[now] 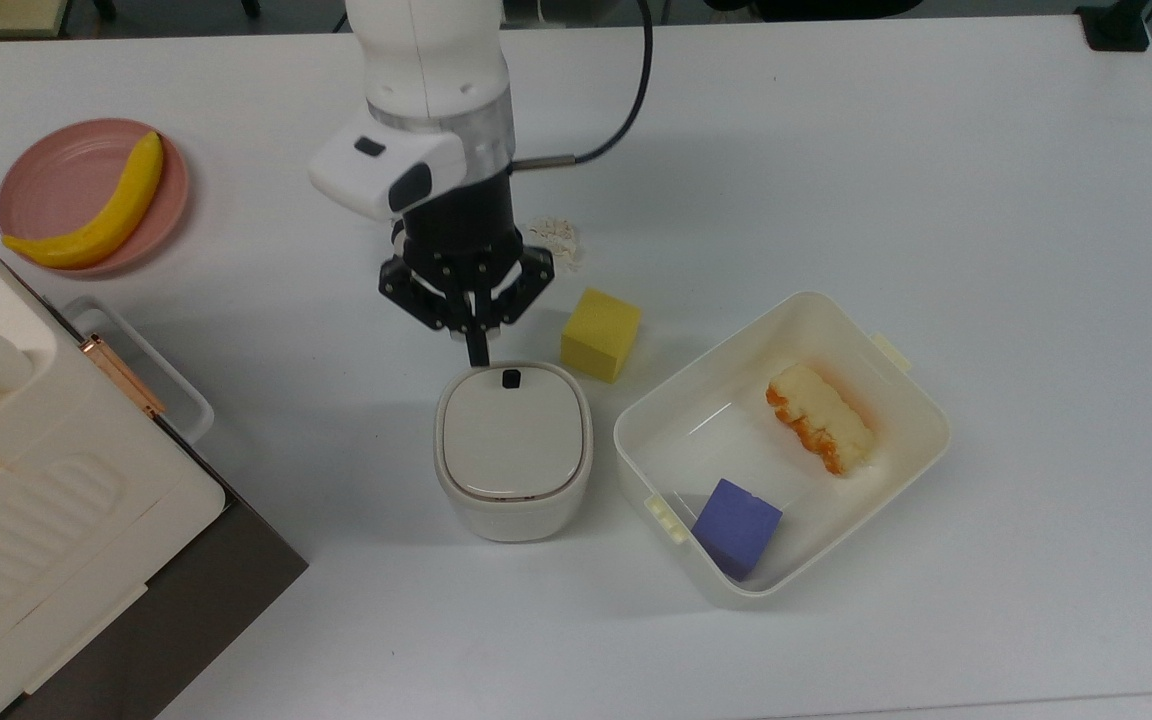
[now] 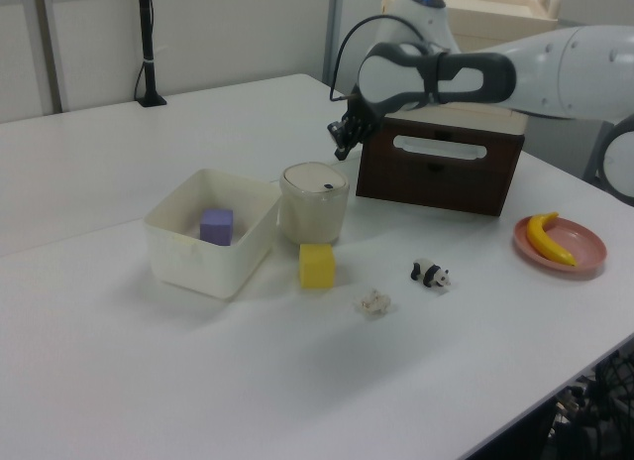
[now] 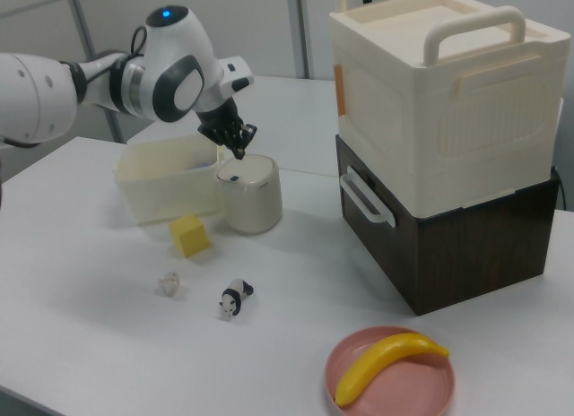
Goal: Open the trash can
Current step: 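Hook the lid edge and lift it upward to flip it open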
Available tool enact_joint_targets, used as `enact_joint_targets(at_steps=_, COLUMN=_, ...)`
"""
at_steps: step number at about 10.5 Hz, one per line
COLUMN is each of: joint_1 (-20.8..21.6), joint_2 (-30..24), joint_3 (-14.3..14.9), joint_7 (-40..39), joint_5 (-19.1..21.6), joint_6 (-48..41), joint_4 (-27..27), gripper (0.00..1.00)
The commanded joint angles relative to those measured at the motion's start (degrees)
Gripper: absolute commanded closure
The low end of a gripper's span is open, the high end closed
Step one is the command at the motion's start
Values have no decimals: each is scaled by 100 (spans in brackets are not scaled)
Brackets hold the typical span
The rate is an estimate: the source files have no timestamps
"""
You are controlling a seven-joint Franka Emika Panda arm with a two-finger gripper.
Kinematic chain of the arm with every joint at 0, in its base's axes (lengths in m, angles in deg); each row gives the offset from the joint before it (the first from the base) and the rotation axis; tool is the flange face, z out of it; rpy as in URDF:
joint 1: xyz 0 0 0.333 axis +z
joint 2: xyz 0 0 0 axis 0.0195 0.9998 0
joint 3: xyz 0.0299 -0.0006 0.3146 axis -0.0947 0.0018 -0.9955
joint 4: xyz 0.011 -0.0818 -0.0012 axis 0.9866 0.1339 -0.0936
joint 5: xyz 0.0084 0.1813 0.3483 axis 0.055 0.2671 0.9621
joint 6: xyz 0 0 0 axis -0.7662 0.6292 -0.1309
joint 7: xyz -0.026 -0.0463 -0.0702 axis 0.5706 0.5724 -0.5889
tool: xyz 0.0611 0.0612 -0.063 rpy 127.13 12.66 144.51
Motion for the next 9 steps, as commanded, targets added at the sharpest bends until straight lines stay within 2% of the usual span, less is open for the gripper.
enact_joint_targets(at_steps=1, joint_1=184, joint_2=336, joint_3=84, joint_7=186, joint_5=49, joint_6=406, joint_4=-79, gripper=100)
enact_joint_targets(at_steps=5, joint_1=333, joint_2=557, joint_3=84, joint_7=178, joint_5=-161, joint_6=415, joint_4=-71, gripper=100)
enact_joint_targets(at_steps=8, joint_1=307, joint_2=478, joint_3=145, joint_7=186, joint_5=-171, joint_6=371, joint_4=-79, gripper=100)
enact_joint_targets(at_steps=9, joint_1=281, joint_2=295, joint_3=154, joint_7=195, joint_5=-136, joint_6=327, joint_4=-71, gripper=100)
